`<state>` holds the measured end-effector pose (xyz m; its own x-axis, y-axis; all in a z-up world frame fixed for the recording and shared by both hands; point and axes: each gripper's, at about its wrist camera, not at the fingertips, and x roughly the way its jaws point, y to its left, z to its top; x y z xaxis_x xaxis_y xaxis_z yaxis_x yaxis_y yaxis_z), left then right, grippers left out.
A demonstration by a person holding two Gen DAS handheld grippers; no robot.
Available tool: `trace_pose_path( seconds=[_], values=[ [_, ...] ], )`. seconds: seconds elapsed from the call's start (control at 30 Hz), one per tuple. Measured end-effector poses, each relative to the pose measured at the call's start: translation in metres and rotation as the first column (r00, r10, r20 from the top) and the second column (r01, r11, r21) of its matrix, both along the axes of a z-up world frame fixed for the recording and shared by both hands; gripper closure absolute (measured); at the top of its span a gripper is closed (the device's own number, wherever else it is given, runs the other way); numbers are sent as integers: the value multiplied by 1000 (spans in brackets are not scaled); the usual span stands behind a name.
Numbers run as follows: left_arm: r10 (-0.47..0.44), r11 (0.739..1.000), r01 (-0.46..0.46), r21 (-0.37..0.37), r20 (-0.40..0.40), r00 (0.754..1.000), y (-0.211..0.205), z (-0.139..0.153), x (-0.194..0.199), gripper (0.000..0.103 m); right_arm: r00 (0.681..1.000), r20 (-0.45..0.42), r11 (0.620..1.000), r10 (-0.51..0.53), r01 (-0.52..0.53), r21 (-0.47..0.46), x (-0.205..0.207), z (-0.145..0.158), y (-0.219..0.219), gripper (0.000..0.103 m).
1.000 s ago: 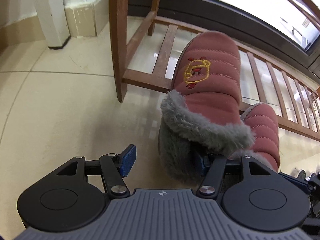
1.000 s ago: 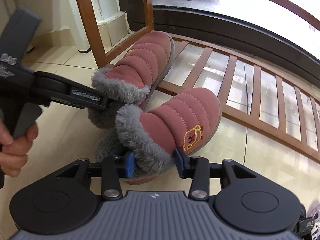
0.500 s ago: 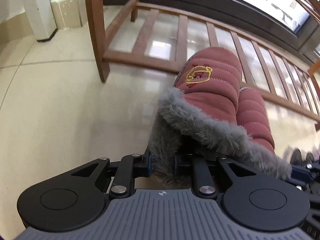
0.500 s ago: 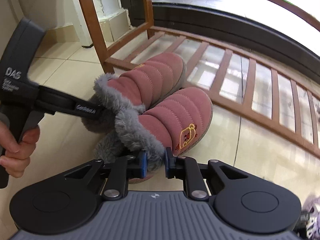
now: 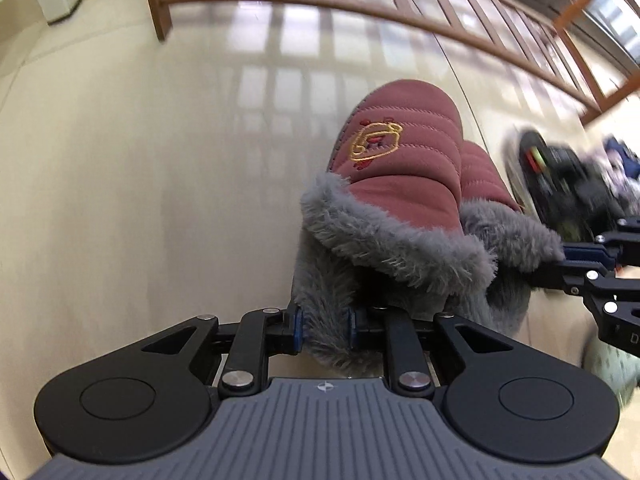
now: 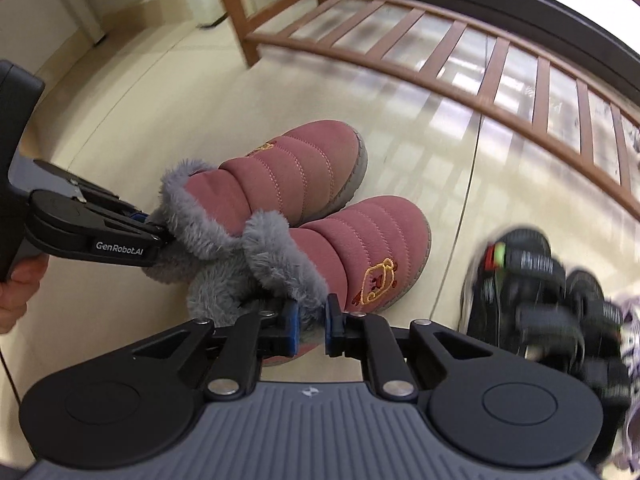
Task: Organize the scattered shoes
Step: 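Grasp the grey fur collars of the pink slippers with both grippers, then carry the pink slippers with both grippers toward the mint green clogs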
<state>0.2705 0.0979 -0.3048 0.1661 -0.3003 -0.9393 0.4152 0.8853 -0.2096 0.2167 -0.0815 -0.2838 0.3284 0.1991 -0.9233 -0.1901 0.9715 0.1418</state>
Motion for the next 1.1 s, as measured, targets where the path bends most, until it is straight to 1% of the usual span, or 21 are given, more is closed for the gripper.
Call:
trace_pose_path(
  seconds=[0.07,0.23,0.33,0.4,0.53,0.77,0.93,1.1],
  values=[
    [-8,1000,8,0,-16,1000,1,-1,-11,81,1000,-24,1000,6,-6,12,-17,1,0,89],
    [-37,999,37,4,-86,996,3,-6,-59,81,997,-75,999,23,-21,27,-60,4,-1,89],
    [-50,999,51,6,-90,995,2,-7,-76,81,995,-101,999,24,-20,35,-86,5,-4,88],
    [-64,998,65,14,-70,995,0,-7,-86,81,994,-107,999,20,-17,31,-96,5,-4,88],
    [-88,995,91,30,-74,993,-7,-7,-95,80,993,-118,1000,3,1,26,-113,7,-10,88],
    [-132,990,135,28,-100,986,-25,-9,-110,79,990,-141,1000,-17,18,9,-138,12,-26,88],
    [-171,984,175,38,-96,981,-45,-9,-123,77,986,-165,1000,-23,24,8,-149,14,-38,88],
    [-174,983,178,40,-77,982,-57,-8,-127,77,982,-184,998,-49,54,22,-161,10,-50,86]
  ],
)
